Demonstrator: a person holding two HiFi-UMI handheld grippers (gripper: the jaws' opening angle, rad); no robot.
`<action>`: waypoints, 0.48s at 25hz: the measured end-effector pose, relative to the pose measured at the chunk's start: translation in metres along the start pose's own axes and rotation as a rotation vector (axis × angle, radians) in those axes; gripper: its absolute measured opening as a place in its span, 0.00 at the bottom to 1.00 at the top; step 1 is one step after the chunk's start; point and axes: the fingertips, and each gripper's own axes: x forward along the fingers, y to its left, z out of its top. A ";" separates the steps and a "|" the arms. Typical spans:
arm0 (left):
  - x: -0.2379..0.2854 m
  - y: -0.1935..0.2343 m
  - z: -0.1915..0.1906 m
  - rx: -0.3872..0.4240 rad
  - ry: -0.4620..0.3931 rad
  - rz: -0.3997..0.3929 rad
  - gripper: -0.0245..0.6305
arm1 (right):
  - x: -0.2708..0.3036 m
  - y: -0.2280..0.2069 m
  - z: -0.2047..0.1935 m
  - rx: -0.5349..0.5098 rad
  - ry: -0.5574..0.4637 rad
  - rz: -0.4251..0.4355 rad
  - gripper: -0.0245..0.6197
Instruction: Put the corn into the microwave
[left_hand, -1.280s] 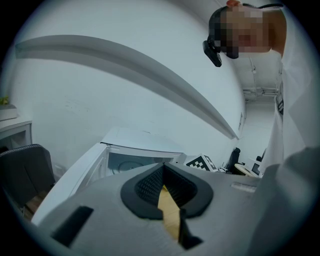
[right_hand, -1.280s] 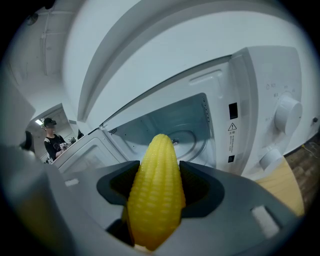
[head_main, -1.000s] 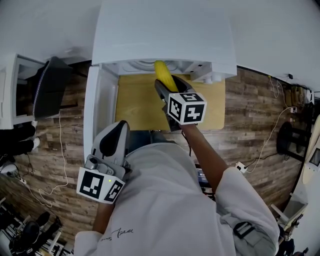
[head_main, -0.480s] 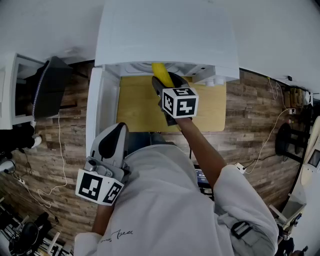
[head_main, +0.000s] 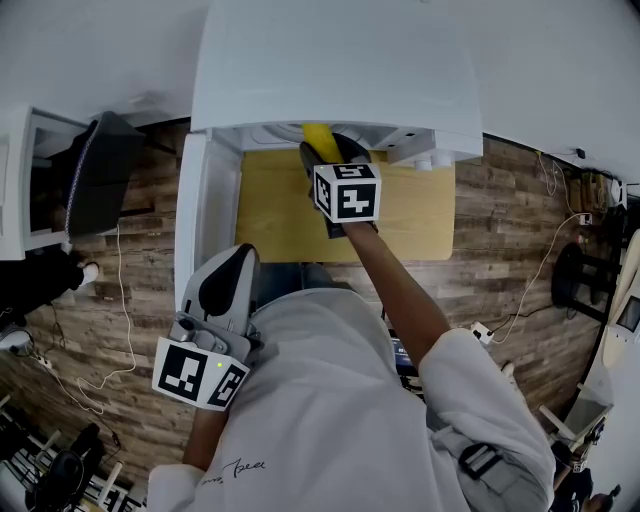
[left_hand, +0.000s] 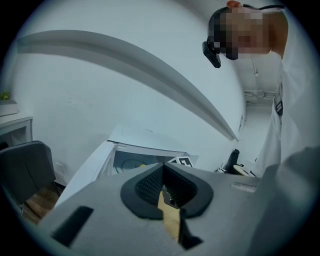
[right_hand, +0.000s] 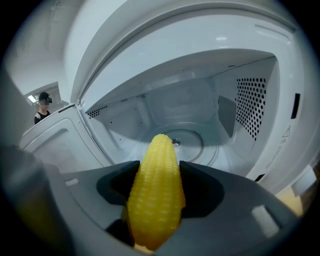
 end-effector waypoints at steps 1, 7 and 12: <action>-0.001 0.001 -0.001 0.000 0.002 0.003 0.03 | 0.001 0.000 0.000 -0.012 -0.001 -0.005 0.44; -0.005 0.005 -0.001 -0.001 0.008 0.010 0.03 | 0.012 0.003 0.002 -0.085 -0.002 -0.018 0.44; -0.008 0.005 0.000 0.012 0.014 0.008 0.03 | 0.019 0.003 0.005 -0.127 0.004 -0.032 0.44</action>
